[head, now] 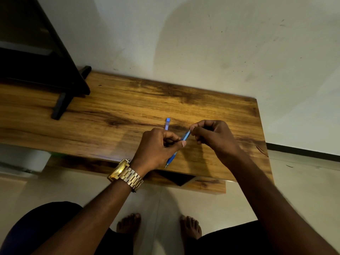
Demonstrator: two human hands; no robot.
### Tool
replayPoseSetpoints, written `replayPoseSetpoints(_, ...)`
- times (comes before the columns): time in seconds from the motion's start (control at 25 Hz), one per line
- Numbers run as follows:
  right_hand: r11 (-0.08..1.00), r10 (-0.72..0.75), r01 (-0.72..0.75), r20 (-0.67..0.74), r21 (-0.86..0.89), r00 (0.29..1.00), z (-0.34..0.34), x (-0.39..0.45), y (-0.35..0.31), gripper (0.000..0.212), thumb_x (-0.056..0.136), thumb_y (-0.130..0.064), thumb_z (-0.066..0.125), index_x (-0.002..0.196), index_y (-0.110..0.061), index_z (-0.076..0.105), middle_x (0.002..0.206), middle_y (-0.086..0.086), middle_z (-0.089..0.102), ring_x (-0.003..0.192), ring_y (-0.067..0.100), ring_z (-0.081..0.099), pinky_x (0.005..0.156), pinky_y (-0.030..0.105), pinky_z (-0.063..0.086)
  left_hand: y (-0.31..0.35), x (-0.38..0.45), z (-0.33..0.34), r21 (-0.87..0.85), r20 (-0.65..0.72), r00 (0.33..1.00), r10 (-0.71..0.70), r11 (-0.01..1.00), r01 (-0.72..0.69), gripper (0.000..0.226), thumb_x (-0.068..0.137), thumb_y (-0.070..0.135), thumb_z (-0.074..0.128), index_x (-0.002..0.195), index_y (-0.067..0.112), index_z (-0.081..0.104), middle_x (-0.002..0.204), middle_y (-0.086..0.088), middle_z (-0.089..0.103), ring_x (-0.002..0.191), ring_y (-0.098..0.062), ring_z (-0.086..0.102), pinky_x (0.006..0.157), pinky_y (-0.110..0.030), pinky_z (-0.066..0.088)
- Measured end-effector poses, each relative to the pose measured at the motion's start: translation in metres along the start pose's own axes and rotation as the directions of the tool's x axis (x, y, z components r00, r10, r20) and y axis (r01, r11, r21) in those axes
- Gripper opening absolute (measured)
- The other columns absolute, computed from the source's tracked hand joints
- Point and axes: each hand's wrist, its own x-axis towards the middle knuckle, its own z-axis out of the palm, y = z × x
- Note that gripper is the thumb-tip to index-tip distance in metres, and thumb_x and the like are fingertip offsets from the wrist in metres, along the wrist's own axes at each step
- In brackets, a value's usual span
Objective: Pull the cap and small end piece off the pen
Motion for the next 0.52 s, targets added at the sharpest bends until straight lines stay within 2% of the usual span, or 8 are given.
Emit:
replayPoseSetpoints(0.12, 0.997, -0.068, 0.069, -0.058, 0.017, 0.996, 0.004, 0.001, -0.005, 0.011, 0.102, -0.003, 0.068, 0.099, -0.003, 0.078, 0.082, 0.002, 0.072, 0.071, 0.014, 0.062, 0.064, 0.027, 0.054, 0.001, 0.001, 0.000, -0.060, -0.005, 1.000, -0.027, 0.998, 0.027, 0.016, 0.092, 0.037, 0.085, 0.105, 0.028, 0.086, 0.095, 0.016, 0.084, 0.091, 0.010, 0.076, 0.078, -0.005, 0.056)
replayPoseSetpoints(0.2, 0.987, -0.087, 0.112, -0.204, 0.112, 0.975, -0.004, 0.003, -0.011, 0.012, 0.105, -0.005, 0.065, 0.100, -0.006, 0.076, 0.085, 0.003, 0.069, 0.068, 0.012, 0.061, 0.064, 0.028, 0.055, 0.000, 0.001, 0.000, -0.062, -0.008, 0.999, -0.040, 0.997, 0.039, 0.015, 0.091, 0.036, 0.086, 0.103, 0.026, 0.088, 0.095, 0.016, 0.084, 0.090, 0.010, 0.077, 0.077, -0.005, 0.056)
replayPoseSetpoints(0.24, 0.989, -0.082, 0.114, -0.282, 0.100, 0.956, -0.014, 0.004, -0.012, 0.010, 0.105, -0.010, 0.067, 0.103, -0.008, 0.076, 0.087, 0.004, 0.070, 0.069, 0.013, 0.062, 0.067, 0.030, 0.056, 0.000, 0.001, 0.001, -0.066, -0.017, 0.999, -0.050, 0.997, 0.049, 0.016, 0.091, 0.036, 0.087, 0.103, 0.026, 0.088, 0.096, 0.015, 0.085, 0.090, 0.009, 0.077, 0.078, -0.006, 0.057)
replayPoseSetpoints(0.32, 0.994, -0.064, 0.028, -0.361, -0.102, 0.931, -0.036, 0.004, -0.010, 0.010, 0.102, -0.020, 0.073, 0.105, -0.013, 0.080, 0.092, 0.003, 0.077, 0.076, 0.014, 0.068, 0.074, 0.035, 0.059, 0.000, 0.001, 0.001, -0.087, -0.051, 0.996, -0.074, 0.994, 0.070, 0.017, 0.089, 0.036, 0.088, 0.102, 0.024, 0.088, 0.095, 0.013, 0.085, 0.088, 0.006, 0.079, 0.079, -0.011, 0.061)
replayPoseSetpoints(0.4, 0.925, 0.030, -0.136, -0.291, -0.353, 0.956, -0.048, 0.003, -0.003, 0.009, 0.100, -0.023, 0.078, 0.105, -0.017, 0.081, 0.098, 0.004, 0.081, 0.089, 0.017, 0.076, 0.077, 0.035, 0.061, 0.000, 0.001, 0.003, -0.103, -0.074, 0.993, -0.095, 0.991, 0.087, 0.018, 0.088, 0.035, 0.090, 0.101, 0.022, 0.088, 0.090, 0.010, 0.085, 0.081, 0.002, 0.080, 0.077, -0.015, 0.064)
replayPoseSetpoints(0.48, 0.857, 0.110, -0.223, -0.258, -0.464, 0.960, -0.046, 0.007, 0.003, 0.013, 0.098, -0.025, 0.080, 0.108, -0.016, 0.082, 0.100, 0.005, 0.081, 0.098, 0.021, 0.077, 0.081, 0.036, 0.063, 0.002, 0.003, 0.006, -0.079, -0.071, 0.993, -0.099, 0.992, 0.094, 0.017, 0.087, 0.034, 0.090, 0.098, 0.022, 0.087, 0.083, 0.008, 0.084, 0.073, 0.000, 0.080, 0.074, -0.014, 0.063)
replayPoseSetpoints(0.52, 0.845, 0.102, -0.226, -0.270, -0.485, 0.958, -0.043, 0.009, 0.004, 0.016, 0.097, -0.026, 0.082, 0.109, -0.015, 0.082, 0.100, 0.005, 0.081, 0.099, 0.022, 0.077, 0.086, 0.040, 0.063, 0.003, 0.004, 0.008, -0.056, -0.070, 0.993, -0.099, 0.994, 0.095, 0.016, 0.087, 0.034, 0.091, 0.096, 0.021, 0.087, 0.080, 0.008, 0.084, 0.071, 0.000, 0.080, 0.072, -0.012, 0.062)
